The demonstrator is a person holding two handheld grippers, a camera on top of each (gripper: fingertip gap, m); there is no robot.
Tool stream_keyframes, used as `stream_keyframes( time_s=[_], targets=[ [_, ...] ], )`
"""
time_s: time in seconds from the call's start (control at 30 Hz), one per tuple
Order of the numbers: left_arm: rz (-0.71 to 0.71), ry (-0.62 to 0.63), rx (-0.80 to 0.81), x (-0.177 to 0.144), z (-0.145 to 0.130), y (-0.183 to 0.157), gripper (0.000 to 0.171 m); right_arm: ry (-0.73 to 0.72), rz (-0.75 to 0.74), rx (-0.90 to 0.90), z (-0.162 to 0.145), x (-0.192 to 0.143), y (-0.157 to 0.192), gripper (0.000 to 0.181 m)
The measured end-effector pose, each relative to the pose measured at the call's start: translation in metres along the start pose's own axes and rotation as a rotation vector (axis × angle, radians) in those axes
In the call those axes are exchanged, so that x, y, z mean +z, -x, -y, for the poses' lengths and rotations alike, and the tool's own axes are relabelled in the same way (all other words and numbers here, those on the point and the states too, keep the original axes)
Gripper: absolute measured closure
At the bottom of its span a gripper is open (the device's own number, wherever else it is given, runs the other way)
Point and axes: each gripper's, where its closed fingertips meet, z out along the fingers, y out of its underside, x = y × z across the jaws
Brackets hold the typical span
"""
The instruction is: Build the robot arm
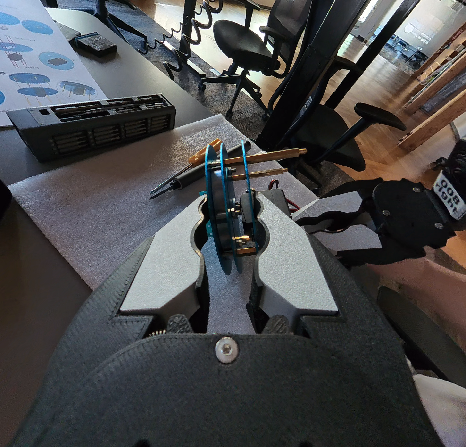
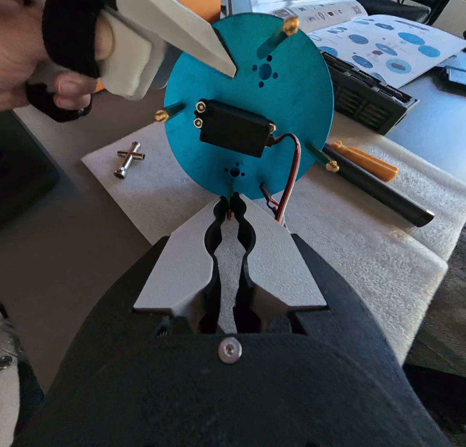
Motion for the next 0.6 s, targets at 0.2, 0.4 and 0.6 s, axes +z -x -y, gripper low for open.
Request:
stream_keyframes(
  time_s=[0.2,0.4,0.6],
  targets=[
    [-0.007,0.002,-0.008,-0.002,-0.001,0.001,0.139,-0.085,-0.078,-0.332,0.025,-0.018,0.007,0.143],
    [-0.014,0.004,-0.025,-0.002,-0.001,0.002,0.138,-0.011,-0.213,-0.977,0.059,-0.024,0.034,0.148],
    [-0.014,0.002,-0.019,-0.002,-0.002,0.002,0.138,0.082,-0.174,-1.182,0.061,-0.005,0.039,0.167]
  ],
)
